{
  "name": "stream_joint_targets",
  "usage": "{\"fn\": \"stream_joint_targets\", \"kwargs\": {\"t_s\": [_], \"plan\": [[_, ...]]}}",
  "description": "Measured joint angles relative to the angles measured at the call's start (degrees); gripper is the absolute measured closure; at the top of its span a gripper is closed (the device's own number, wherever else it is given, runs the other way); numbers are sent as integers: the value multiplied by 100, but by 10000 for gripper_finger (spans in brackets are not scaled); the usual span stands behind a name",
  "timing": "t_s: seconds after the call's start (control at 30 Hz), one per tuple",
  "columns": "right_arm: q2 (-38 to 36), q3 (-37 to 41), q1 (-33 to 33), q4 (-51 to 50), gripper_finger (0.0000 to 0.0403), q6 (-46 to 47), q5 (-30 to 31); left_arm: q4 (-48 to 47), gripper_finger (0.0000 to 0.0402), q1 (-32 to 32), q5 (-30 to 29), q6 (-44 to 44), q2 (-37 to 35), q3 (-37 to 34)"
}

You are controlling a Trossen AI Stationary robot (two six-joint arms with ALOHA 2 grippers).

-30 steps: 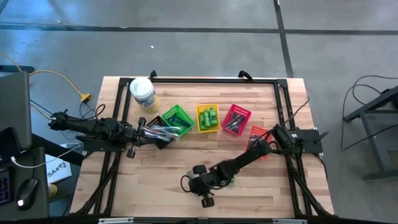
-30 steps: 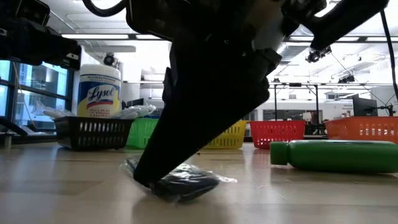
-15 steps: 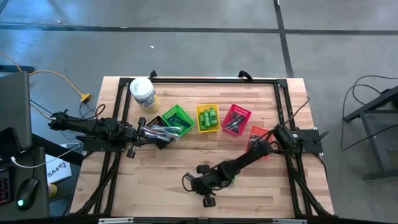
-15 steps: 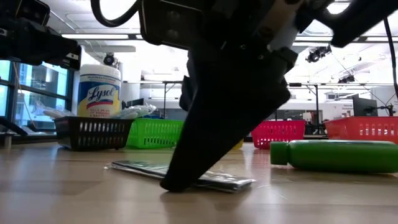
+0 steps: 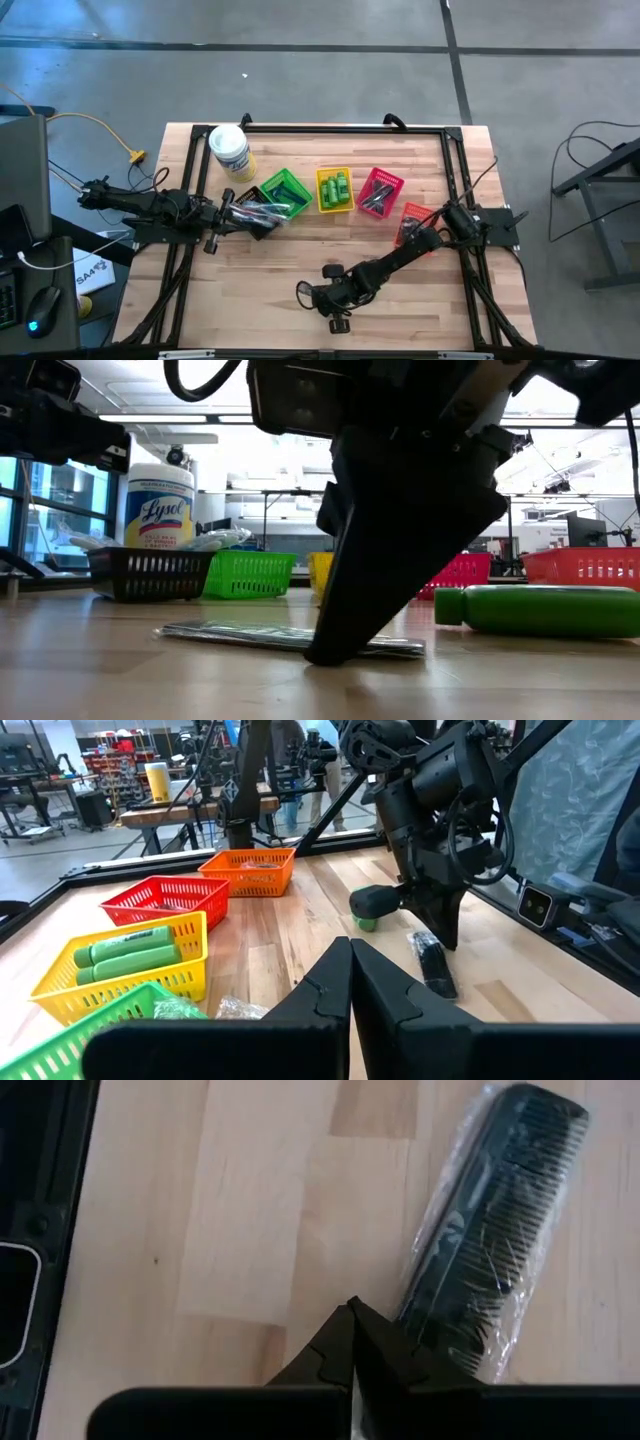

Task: Pick & Place Travel size toiletries
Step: Put the black hair comb into the red bin

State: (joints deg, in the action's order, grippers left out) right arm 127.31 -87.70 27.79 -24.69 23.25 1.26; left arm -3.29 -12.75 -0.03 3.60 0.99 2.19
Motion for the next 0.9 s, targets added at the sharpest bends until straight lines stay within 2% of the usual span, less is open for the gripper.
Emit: {"fn": "stream_joint_targets", "kwargs": {"t_s": [0.27, 0.37, 0.5, 0.6, 0.73, 0.9], "plan": [[-278, 56, 146, 52, 400, -625, -9, 0, 402, -1, 0, 0, 0, 0], [-574, 65, 241, 137, 400, -796, 252, 0, 402, -1, 0, 0, 0, 0], [-769, 27, 180, 218, 400, -795, 652, 0, 402, -2, 0, 47, 0, 0], [-739, 50, 3, 172, 394, -328, 622, 0, 402, -2, 0, 50, 0, -1], [-696, 31, -332, 263, 344, 278, 339, 0, 402, -2, 0, 61, 0, -1], [-678, 26, -518, 247, 227, 594, -19, -1, 402, -1, 0, 63, 0, 0]]}}
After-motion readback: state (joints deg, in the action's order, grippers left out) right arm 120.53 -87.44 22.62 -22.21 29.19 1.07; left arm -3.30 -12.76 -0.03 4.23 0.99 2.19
